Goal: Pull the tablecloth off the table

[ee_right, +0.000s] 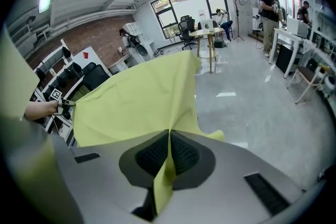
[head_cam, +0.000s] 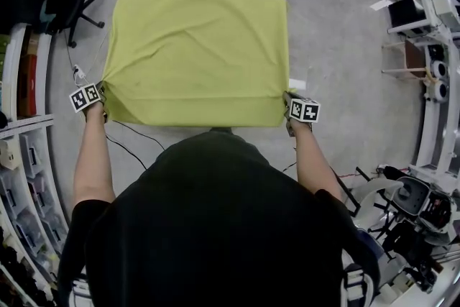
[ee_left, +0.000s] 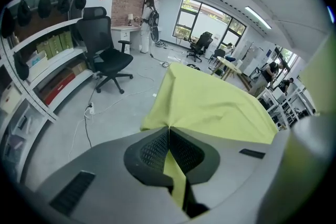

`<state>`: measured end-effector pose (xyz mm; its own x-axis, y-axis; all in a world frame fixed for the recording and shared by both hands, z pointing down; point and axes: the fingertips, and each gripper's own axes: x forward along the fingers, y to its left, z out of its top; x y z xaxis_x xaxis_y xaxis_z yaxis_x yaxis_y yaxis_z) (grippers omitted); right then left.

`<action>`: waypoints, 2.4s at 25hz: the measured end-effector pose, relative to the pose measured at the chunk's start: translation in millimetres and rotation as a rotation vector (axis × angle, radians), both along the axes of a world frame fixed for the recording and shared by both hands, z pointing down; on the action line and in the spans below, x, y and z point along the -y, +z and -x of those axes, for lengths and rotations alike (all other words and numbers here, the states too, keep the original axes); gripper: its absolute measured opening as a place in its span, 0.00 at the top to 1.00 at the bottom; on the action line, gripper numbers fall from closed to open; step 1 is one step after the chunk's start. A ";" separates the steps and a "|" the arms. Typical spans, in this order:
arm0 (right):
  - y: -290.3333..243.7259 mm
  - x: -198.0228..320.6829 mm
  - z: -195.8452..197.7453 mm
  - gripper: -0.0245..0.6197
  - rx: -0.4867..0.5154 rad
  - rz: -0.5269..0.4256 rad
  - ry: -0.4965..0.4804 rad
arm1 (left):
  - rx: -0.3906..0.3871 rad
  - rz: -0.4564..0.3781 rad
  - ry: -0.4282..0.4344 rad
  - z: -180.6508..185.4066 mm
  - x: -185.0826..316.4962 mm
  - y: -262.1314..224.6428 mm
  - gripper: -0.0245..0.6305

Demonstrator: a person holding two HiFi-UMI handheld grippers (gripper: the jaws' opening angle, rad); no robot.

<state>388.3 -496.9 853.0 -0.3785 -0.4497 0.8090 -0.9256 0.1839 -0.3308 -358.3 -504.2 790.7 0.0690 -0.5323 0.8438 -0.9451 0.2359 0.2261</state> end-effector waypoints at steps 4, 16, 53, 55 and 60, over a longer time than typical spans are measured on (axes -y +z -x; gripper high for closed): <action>-9.0 -17.4 8.2 0.93 -0.064 -0.011 0.035 | -0.023 -0.032 0.050 14.2 -11.4 -5.0 0.93; -38.9 -135.3 48.8 0.93 -0.141 -0.044 0.142 | -0.069 -0.114 0.149 70.3 -93.9 -32.6 0.93; -157.9 -424.5 17.6 0.93 -0.092 -0.272 0.192 | -0.108 -0.301 0.101 39.3 -399.0 -130.1 0.93; -164.2 -447.0 8.7 0.93 -0.075 -0.286 0.184 | -0.104 -0.315 0.083 29.9 -428.0 -137.1 0.93; -180.1 -502.7 2.4 0.93 -0.048 -0.324 0.149 | -0.094 -0.337 0.068 14.7 -499.0 -149.5 0.93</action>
<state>385.8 5.9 672.9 -0.2542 -0.7334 0.6305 -0.9633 0.1338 -0.2327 -373.1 -5.2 641.2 0.1826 -0.7713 0.6097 -0.9274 0.0708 0.3673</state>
